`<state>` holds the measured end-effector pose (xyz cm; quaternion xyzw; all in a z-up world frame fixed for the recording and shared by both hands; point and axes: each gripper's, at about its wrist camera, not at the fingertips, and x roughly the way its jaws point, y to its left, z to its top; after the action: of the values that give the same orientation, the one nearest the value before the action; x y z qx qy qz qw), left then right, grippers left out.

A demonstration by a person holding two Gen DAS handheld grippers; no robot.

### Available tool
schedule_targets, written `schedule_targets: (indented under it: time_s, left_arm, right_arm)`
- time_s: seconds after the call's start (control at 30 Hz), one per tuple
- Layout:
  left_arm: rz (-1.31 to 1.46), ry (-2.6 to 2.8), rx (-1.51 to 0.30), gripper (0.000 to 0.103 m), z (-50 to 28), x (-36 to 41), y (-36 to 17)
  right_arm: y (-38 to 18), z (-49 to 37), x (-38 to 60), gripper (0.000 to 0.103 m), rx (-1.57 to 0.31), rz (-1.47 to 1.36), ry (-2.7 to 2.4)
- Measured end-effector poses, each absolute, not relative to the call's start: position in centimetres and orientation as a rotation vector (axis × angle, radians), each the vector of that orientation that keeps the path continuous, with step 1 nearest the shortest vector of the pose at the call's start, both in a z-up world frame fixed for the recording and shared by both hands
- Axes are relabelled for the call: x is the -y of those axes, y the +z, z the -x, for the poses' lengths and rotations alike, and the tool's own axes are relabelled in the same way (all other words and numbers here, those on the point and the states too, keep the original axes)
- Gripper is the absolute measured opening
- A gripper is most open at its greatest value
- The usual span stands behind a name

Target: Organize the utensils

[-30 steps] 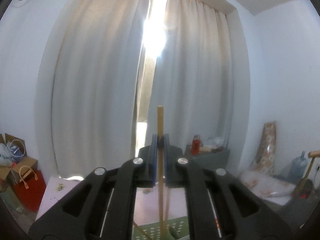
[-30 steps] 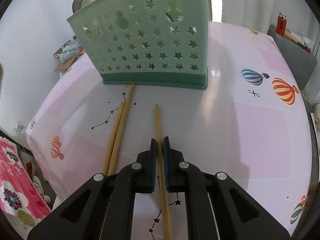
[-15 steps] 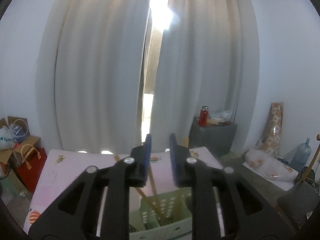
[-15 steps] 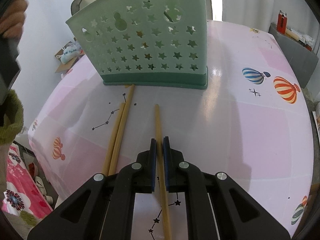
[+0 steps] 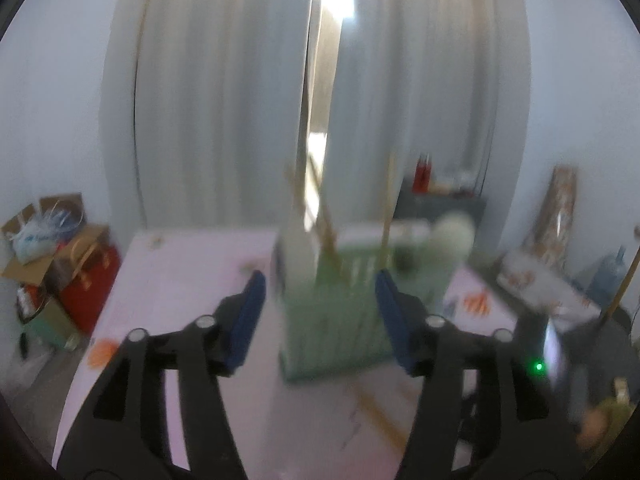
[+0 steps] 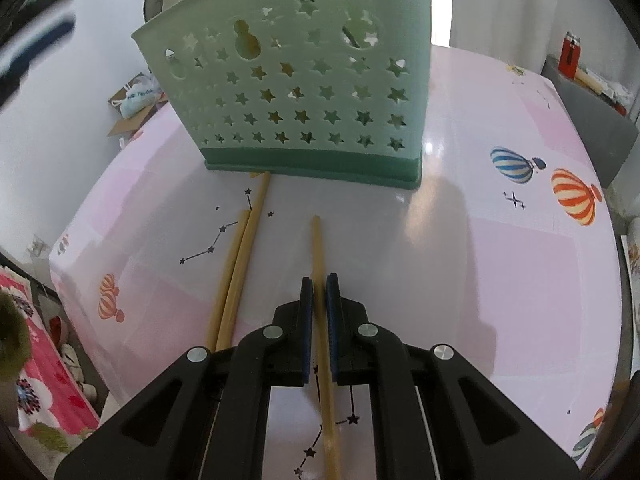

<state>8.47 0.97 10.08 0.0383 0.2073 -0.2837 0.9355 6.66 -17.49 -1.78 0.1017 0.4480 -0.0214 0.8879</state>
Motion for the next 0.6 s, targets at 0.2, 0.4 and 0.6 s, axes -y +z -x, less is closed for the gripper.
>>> schedule_targets:
  time_s: [0.2,0.4,0.6]
  left_arm:
    - [-0.152,-0.508,-0.634,0.065,-8.3,-1.1,3.7]
    - [-0.186,-0.478,-0.734,0.073,-7.7,-1.1,-0.2]
    - [-0.223,-0.450,-0.723,0.077,-7.5,-1.1,-0.9]
  right_arm:
    - [-1.5,-7.3,17.2,0.006,-0.954,-0.197,-0.051]
    - [1.7,-5.7,17.9,0.006,-0.864,-0.241,-0.052]
    - [8.0,-3.9,18.2,0.006,-0.690,-0.220,-0.071]
